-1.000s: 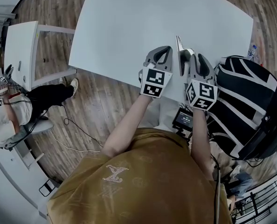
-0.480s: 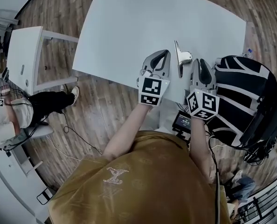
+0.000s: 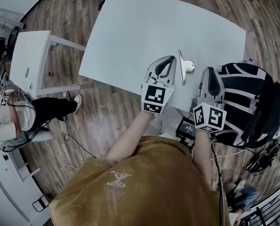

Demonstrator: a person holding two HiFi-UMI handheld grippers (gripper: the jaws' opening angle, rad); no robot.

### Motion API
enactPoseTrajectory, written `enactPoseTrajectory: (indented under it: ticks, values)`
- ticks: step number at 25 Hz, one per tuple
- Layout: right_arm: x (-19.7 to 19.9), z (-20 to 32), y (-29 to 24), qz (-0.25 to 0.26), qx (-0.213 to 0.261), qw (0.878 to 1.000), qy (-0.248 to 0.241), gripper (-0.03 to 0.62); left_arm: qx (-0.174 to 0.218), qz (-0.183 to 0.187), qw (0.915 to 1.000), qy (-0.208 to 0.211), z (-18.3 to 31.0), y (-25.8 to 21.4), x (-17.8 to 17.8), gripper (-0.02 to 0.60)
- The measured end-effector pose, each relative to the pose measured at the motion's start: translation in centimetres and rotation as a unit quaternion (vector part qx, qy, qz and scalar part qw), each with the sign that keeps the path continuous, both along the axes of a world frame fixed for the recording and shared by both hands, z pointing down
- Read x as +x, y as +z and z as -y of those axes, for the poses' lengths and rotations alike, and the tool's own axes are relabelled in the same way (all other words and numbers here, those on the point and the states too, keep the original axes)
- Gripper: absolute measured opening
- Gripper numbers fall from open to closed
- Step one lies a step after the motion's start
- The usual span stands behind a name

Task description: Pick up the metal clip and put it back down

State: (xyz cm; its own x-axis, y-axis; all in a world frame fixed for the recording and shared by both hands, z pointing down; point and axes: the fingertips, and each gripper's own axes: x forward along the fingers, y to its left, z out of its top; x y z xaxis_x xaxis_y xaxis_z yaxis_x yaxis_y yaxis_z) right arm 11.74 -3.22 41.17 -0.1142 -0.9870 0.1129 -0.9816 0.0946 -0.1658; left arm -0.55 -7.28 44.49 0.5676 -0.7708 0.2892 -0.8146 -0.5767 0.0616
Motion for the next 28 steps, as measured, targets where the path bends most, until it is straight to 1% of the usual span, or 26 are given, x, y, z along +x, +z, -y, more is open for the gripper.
enactPoseTrajectory:
  ticks: [1,2,6,12,16,17,19,24,28]
  values:
    - [-0.3,-0.3,-0.5,-0.008,0.006,1.000,-0.006,0.017,0.002,-0.004,1.0000,-0.001,-0.1,-0.4,-0.2,0.006]
    - [-0.6,-0.5,-1.0,-0.017,0.011,1.000,-0.012,0.009,0.004,-0.007,1.0000,-0.003,-0.2,-0.9,-0.3,0.006]
    - [-1.5,-0.6,-2.5,-0.043,0.027,0.998,-0.025,0.009,0.020,-0.012,0.9997,-0.003,-0.3,-2.6,-0.2,0.006]
    - [-2.4,-0.1,-5.3,-0.060,0.048,0.997,-0.029,0.009,0.051,-0.007,0.9987,-0.001,-0.3,-5.6,-0.3,0.006]
    - [-2.6,-0.2,-7.4,-0.056,0.073,0.995,-0.028,0.009,0.062,-0.031,0.9976,-0.006,-0.4,-7.5,-0.4,0.006]
    - [-2.6,-0.2,-7.5,-0.055,0.073,0.995,-0.027,0.009,0.063,-0.036,0.9973,-0.007,-0.4,-7.7,-0.5,0.006]
    - [-2.6,-0.1,-7.3,-0.061,0.067,0.996,-0.023,0.009,0.066,-0.035,0.9972,-0.008,-0.3,-8.0,-0.6,0.006]
    - [-2.0,-0.5,-7.4,-0.071,0.055,0.996,0.003,0.009,0.067,-0.036,0.9970,-0.012,-0.2,-8.0,-1.0,0.006]
    - [-1.9,-0.4,-7.0,-0.074,0.048,0.996,0.008,0.009,0.073,-0.028,0.9968,-0.017,-0.2,-8.1,-1.4,0.006]
